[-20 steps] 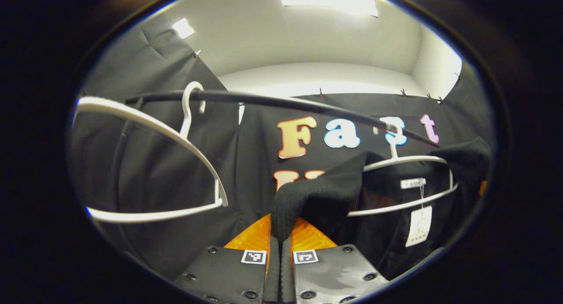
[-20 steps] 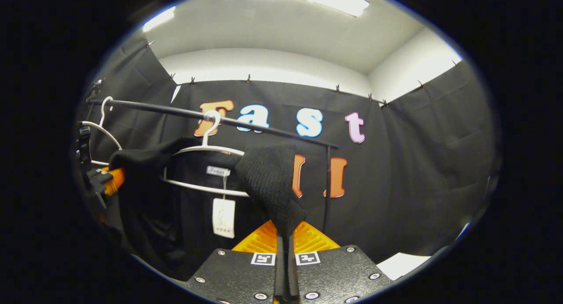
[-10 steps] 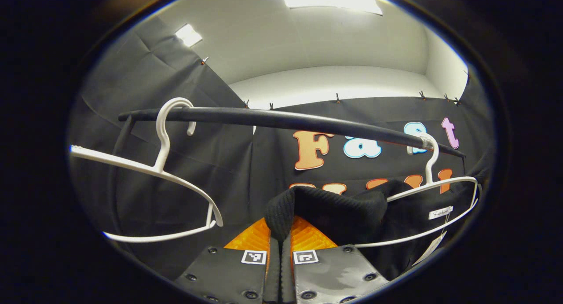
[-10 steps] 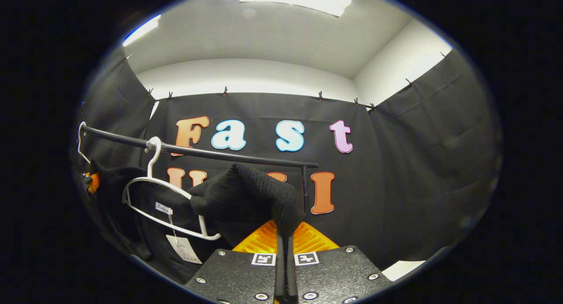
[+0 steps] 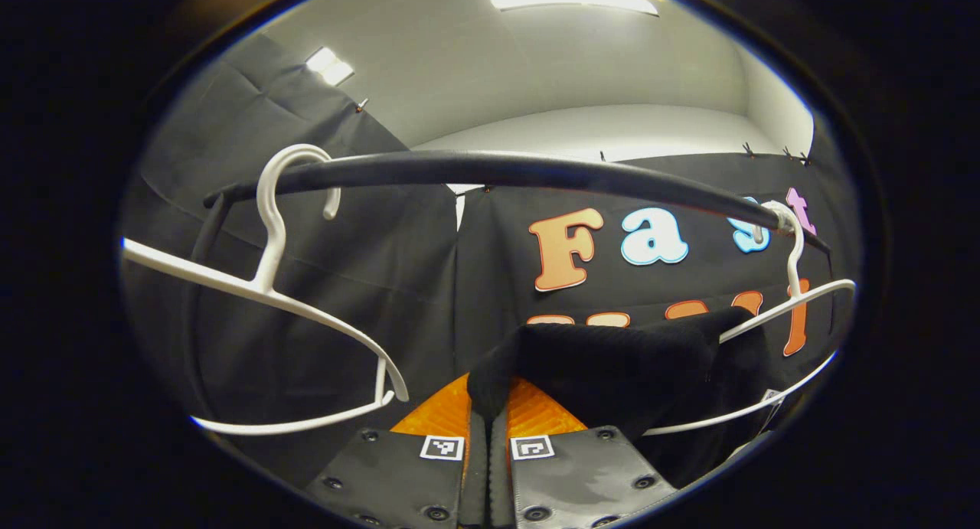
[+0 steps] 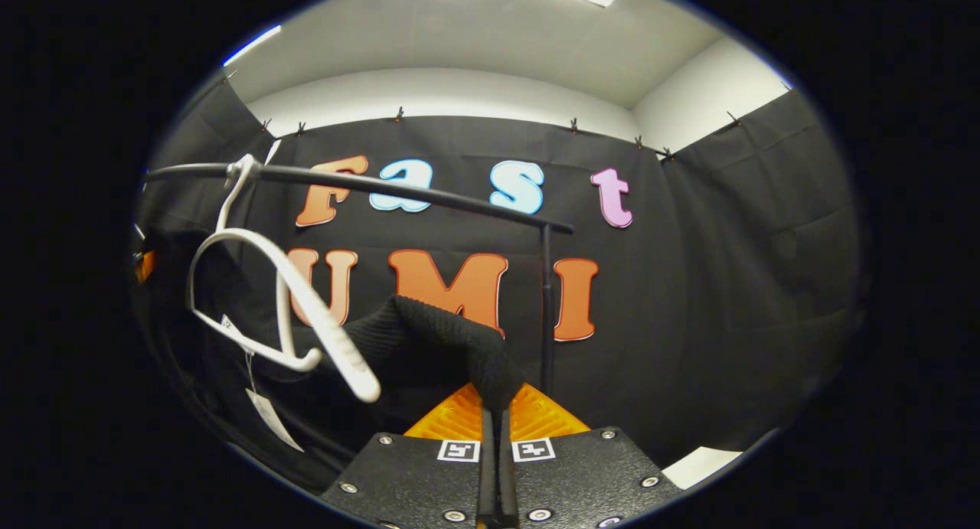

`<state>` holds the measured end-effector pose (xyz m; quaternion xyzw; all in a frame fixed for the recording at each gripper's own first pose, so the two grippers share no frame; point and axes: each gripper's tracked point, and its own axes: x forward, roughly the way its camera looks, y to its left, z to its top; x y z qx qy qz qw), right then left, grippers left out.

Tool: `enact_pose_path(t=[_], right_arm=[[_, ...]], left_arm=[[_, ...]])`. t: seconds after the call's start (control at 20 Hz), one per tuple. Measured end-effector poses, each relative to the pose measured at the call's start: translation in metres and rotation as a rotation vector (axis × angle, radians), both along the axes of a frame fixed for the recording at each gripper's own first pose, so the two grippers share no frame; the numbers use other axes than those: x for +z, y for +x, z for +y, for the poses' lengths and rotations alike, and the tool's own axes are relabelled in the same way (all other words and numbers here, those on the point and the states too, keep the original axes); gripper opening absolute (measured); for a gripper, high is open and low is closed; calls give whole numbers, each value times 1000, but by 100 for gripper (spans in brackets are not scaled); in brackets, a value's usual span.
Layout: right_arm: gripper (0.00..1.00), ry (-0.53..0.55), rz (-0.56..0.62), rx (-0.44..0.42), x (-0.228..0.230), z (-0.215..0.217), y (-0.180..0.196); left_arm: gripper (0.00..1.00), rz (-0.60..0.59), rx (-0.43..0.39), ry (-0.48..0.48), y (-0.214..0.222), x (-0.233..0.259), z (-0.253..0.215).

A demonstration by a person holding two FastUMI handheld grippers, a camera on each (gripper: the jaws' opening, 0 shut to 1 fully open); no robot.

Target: Grasp the clothes on the hanger with both hands and then place them into the laundry hamper below.

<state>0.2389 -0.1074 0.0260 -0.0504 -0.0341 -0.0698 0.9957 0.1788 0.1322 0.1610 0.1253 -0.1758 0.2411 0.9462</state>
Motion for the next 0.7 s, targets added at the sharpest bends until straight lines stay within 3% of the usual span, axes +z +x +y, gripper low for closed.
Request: enact_pose_path(t=[0.05,0.45,0.7], right_arm=[[1,7,18,20,-12,10,0],[1,48,107,173,-76,91,-28],[1,45,128,220,-89,123,-38]], left_arm=[[12,0,4,2,4,1,4],[8,-11,79,-69,7,5,49],[8,22,139,-14,4,-13,59]])
